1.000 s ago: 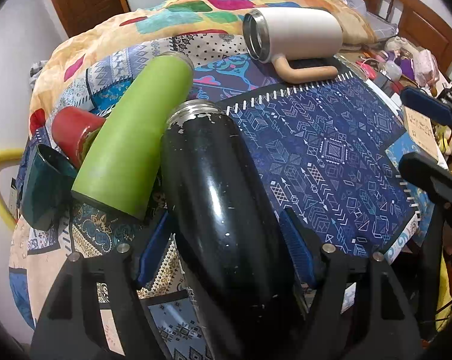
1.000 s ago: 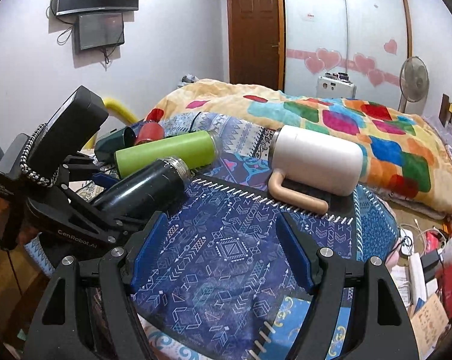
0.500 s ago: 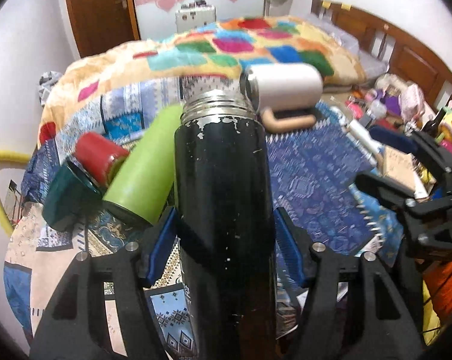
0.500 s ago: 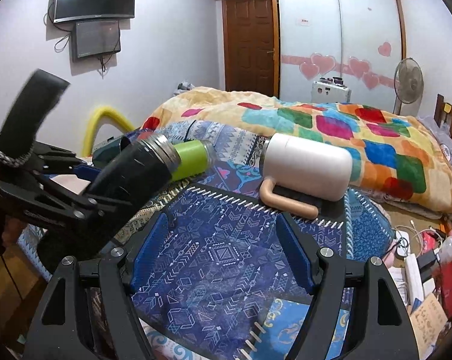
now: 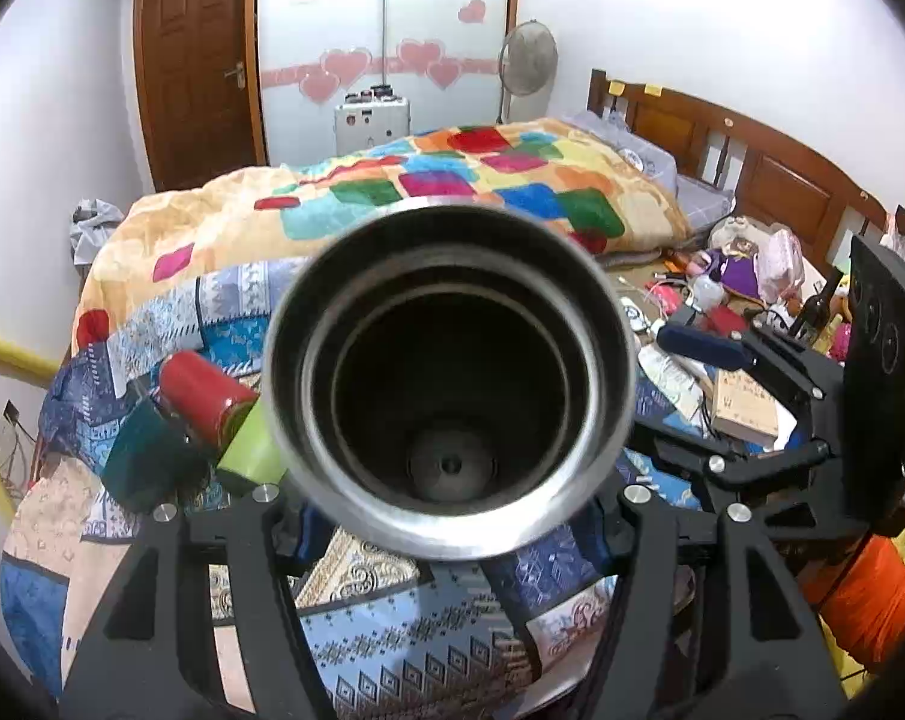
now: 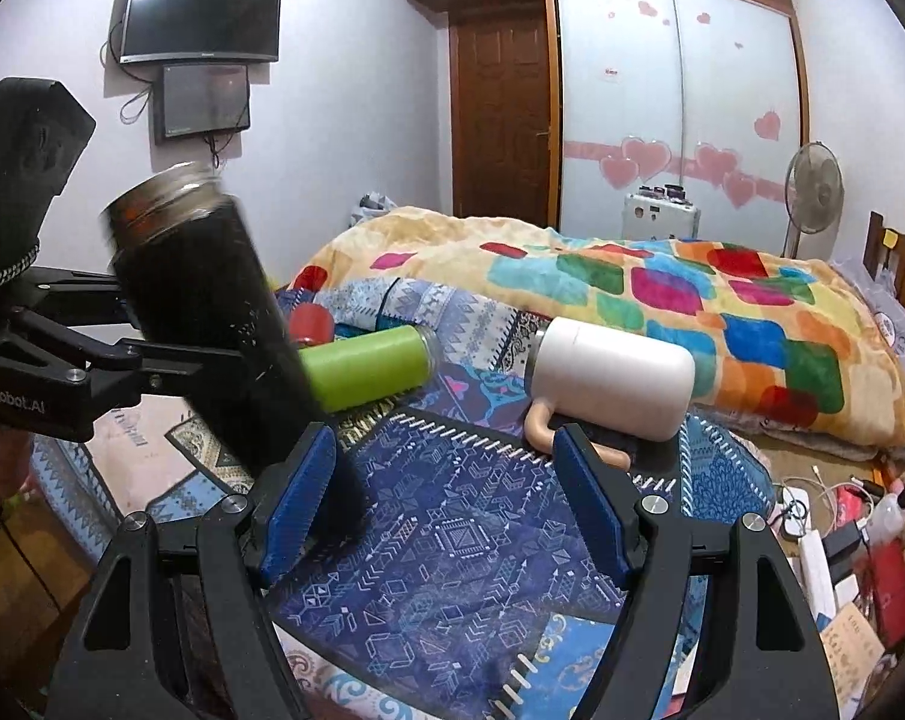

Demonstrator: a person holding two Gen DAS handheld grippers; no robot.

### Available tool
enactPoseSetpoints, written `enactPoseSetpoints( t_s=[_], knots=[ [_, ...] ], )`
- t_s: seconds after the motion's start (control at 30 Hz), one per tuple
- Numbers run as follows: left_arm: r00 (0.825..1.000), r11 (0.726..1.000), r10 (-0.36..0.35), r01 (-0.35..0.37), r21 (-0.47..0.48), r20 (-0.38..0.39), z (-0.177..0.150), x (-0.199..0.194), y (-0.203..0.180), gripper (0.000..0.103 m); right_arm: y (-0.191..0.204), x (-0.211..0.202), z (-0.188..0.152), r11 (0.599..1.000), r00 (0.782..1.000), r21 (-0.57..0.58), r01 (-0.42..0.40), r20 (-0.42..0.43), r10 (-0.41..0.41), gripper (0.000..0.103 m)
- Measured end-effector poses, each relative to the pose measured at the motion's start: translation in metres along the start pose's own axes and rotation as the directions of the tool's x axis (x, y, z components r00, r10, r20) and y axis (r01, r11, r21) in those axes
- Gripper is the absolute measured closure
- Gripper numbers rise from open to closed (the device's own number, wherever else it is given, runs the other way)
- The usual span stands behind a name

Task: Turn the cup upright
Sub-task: 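Rotate the black bottle upright with the left tool and lower it onto the quilt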

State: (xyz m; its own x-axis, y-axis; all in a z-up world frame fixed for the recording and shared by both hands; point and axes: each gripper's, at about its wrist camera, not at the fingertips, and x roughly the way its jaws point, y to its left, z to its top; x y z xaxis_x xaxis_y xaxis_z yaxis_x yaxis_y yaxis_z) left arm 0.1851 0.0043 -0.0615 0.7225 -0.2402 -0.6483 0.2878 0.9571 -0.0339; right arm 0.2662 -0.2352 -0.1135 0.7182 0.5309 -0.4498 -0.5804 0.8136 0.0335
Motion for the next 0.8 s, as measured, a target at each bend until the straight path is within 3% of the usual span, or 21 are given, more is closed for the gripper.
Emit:
enactPoseSetpoints(
  t_s=[0.27,0.57,0.8],
  knots=[
    [1.0,1.0,-0.003,0.003,0.001,0.016,0.006,0.008,-0.003,0.039,-0.003,0.001,-0.001,1.0,1.0,0.0,0.005,0.006,-0.005,0.03],
    [0.999,1.0,-0.019,0.019,-0.011,-0.027,-0.008,0.019,-0.005,0.039,-0.007,-0.001,-0.006,1.0,1.0,0.016,-0.009,0.001,0.009,0.029],
    [1.0,1.0,-0.008,0.008,0.003,-0.005,-0.013,0.015,-0.01,0.039,-0.004,-0.003,-0.008,0.999,1.0,0.025,-0.025,-0.001,0.025,0.029]
  ],
)
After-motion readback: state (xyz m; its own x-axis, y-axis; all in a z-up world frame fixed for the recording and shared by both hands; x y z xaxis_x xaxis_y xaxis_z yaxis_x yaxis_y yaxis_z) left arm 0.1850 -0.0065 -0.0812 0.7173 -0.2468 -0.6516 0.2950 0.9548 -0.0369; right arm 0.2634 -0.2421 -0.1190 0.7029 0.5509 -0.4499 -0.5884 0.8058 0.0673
